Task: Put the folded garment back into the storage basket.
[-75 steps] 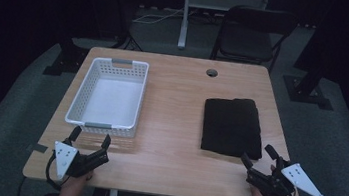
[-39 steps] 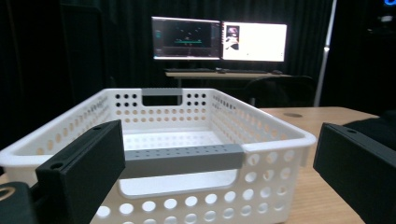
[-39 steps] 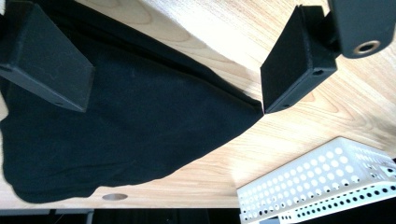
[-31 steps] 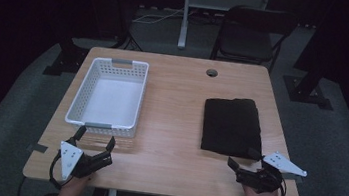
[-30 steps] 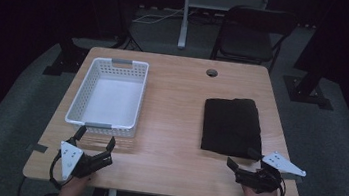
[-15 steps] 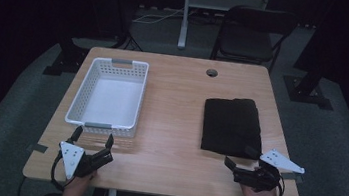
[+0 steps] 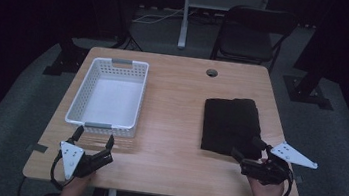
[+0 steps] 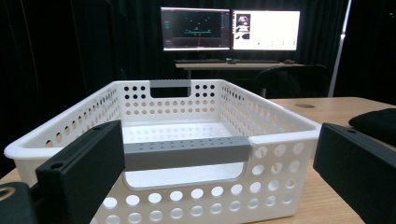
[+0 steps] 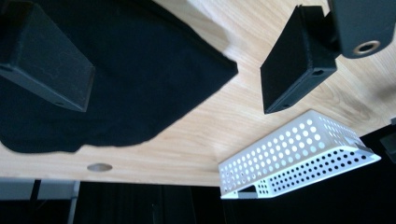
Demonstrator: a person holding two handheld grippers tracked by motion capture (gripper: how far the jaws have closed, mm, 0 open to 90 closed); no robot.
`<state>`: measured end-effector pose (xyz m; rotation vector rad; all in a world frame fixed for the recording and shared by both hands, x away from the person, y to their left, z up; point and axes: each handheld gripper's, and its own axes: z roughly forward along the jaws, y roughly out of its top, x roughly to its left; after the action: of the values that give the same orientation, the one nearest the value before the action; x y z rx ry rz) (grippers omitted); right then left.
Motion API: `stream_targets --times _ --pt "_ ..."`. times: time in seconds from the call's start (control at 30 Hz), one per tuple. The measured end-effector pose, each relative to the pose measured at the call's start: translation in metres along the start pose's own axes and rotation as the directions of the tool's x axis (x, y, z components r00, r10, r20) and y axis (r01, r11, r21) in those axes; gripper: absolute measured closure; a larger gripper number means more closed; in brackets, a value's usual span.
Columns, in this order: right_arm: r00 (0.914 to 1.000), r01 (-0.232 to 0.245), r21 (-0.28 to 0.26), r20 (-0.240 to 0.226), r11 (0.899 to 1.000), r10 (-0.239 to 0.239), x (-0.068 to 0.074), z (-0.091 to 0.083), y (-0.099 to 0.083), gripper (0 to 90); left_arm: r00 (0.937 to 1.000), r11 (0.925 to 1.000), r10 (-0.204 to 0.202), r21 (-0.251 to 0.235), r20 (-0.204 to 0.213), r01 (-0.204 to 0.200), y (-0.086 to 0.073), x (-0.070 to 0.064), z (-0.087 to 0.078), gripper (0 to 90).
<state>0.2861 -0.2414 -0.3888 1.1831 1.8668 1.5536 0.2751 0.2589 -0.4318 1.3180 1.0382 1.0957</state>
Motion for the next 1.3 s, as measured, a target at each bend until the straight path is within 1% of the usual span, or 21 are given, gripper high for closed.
stream_targets --times 0.1,0.13,0.2,0.33,0.37,0.43,0.47,0.5,0.57,0.6,0.67,0.73,0.8,0.9,0.97,1.0,1.07,1.13,1.17,1.2,1.3 --pt "0.9999 0.016 -0.008 -0.001 1.0 -0.016 0.0 0.0 0.007 10.0 1.0 1.0 -0.001 0.001 0.0 0.001 0.0 0.0 0.0 3.4" --pt "0.9998 0.017 -0.008 -0.008 1.0 -0.017 0.0 0.0 0.01 10.0 1.0 1.0 -0.001 0.001 0.0 0.001 0.0 0.0 0.0 3.4" --pt "0.9997 0.026 -0.007 -0.001 1.0 -0.026 -0.001 0.001 0.014 10.1 1.0 1.0 0.0 0.001 -0.001 0.0 0.0 0.0 0.0 3.4" --pt "0.9996 0.026 -0.002 0.009 1.0 -0.026 -0.007 0.0 0.024 10.1 1.0 1.0 0.0 0.0 -0.005 0.0 0.0 0.0 0.0 3.4" --pt "0.9995 0.022 -0.005 0.021 1.0 -0.022 -0.008 0.0 0.028 10.1 1.0 1.0 0.0 0.0 -0.005 0.0 0.0 0.0 0.0 3.4" --pt "0.9996 0.02 -0.007 0.022 1.0 -0.02 -0.01 0.0 0.03 10.1 1.0 1.0 0.0 0.0 -0.005 0.0 0.0 0.0 0.0 3.4" --pt "0.9993 0.01 -0.013 0.036 1.0 -0.009 -0.014 0.0 0.037 10.1 1.0 1.0 0.0 0.0 -0.005 0.0 0.0 0.0 0.0 3.4" --pt "0.9993 0.01 -0.013 0.036 1.0 -0.009 -0.014 0.0 0.037 10.1 1.0 1.0 0.0 0.0 -0.005 0.0 0.0 0.0 0.0 3.4" --pt "0.9988 0.005 -0.026 0.05 1.0 -0.003 -0.018 0.0 0.044 10.1 1.0 1.0 0.0 0.0 -0.005 0.0 0.0 0.0 0.0 3.4" --pt "0.9991 0.007 -0.044 0.041 0.999 -0.006 -0.019 0.0 0.047 10.1 1.0 1.0 0.0 0.0 -0.005 0.0 0.0 0.0 0.0 3.4" --pt "0.9976 0.022 -0.048 0.067 0.999 -0.018 -0.021 0.001 0.053 10.1 1.0 1.0 0.0 -0.001 -0.005 0.0 0.0 0.0 0.0 3.4" --pt "0.9965 0.023 -0.051 0.082 0.998 -0.019 -0.024 0.003 0.06 10.2 1.0 1.0 0.0 -0.001 -0.005 0.0 0.0 0.0 0.0 3.4" --pt "0.9958 0.009 -0.035 0.091 0.999 -0.006 -0.028 0.007 0.066 10.2 1.0 1.0 -0.001 -0.002 -0.005 0.001 0.0 0.0 0.0 3.4" --pt "0.9959 -0.008 -0.034 0.09 0.999 0.011 -0.037 0.013 0.072 10.2 1.0 1.0 -0.001 -0.002 -0.005 0.001 0.0 0.0 0.0 3.4" --pt "0.9979 -0.041 -0.025 0.049 0.999 0.042 -0.044 0.019 0.074 10.2 1.0 1.0 -0.002 -0.001 -0.005 0.002 0.0 0.0 0.0 3.4" --pt "0.9973 -0.046 -0.012 0.057 0.999 0.047 -0.047 0.022 0.075 10.2 1.0 1.0 -0.002 -0.001 -0.005 0.002 0.0 0.0 0.0 3.4" --pt "0.9958 -0.035 0.01 0.085 0.999 0.034 -0.053 0.027 0.078 10.2 1.0 1.0 -0.002 -0.002 -0.005 0.002 0.0 0.0 0.0 3.4" --pt "0.9927 -0.058 0.029 0.107 0.998 0.054 -0.063 0.032 0.079 10.2 1.0 1.0 -0.002 -0.001 -0.005 0.002 0.0 0.0 0.0 3.4" --pt "0.99 -0.067 0.032 0.126 0.997 0.062 -0.067 0.033 0.08 10.2 1.0 1.0 -0.002 -0.001 -0.005 0.002 0.0 0.0 0.0 3.4" --pt "0.9879 -0.066 0.041 0.143 0.997 0.06 -0.07 0.035 0.08 10.3 1.0 1.0 -0.002 -0.001 -0.005 0.002 0.0 0.0 0.0 3.4" --pt "0.9826 -0.092 0.073 0.168 0.993 0.078 -0.081 0.043 0.08 10.3 1.0 1.0 -0.002 0.0 -0.008 0.002 0.0 0.0 0.0 3.4"
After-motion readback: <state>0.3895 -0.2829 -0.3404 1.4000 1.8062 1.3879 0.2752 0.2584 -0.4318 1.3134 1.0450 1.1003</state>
